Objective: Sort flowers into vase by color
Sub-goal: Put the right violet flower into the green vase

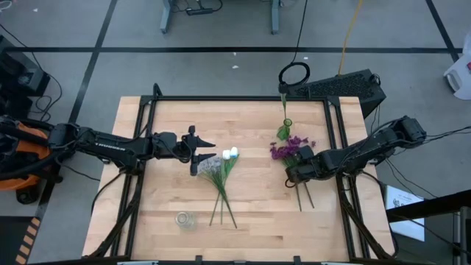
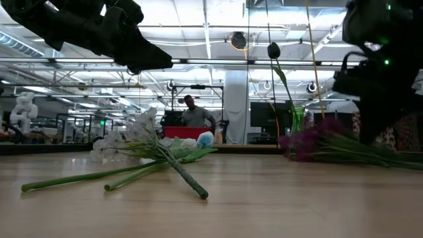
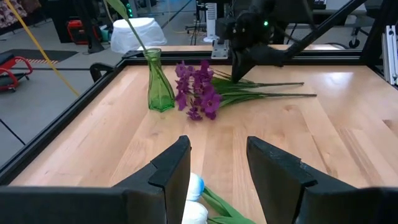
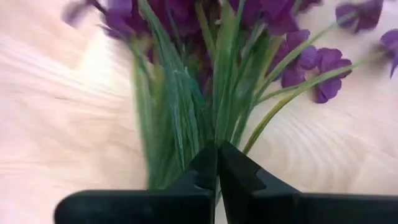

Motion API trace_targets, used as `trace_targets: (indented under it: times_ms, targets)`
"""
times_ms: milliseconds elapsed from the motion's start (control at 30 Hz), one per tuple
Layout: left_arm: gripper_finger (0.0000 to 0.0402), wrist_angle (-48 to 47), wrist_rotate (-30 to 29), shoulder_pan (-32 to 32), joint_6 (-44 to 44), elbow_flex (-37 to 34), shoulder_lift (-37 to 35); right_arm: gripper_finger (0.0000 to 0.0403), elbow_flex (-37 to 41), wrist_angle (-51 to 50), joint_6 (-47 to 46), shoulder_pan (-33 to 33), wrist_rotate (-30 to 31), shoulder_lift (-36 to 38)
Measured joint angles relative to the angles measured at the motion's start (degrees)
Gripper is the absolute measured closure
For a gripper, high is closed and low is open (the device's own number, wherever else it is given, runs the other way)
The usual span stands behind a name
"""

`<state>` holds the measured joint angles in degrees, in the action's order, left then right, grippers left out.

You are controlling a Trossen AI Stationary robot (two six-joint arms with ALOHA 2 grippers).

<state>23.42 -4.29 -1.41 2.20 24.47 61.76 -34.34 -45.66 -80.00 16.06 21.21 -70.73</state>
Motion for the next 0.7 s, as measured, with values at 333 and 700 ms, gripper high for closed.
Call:
trace_targets:
  times_ms: [333,700]
  targets:
    - [0.0237,0.0,-0.1,0.0,-0.1,0.0,0.0,0.0402,-7.5,-1.4,5.6,1.9,7.0,5.9]
    - [0.0237,1.3,-0.2,0.0,-0.4,0.0,0.0,0.0403,-13.8,4.9,15.8,5.6,17.4,8.4]
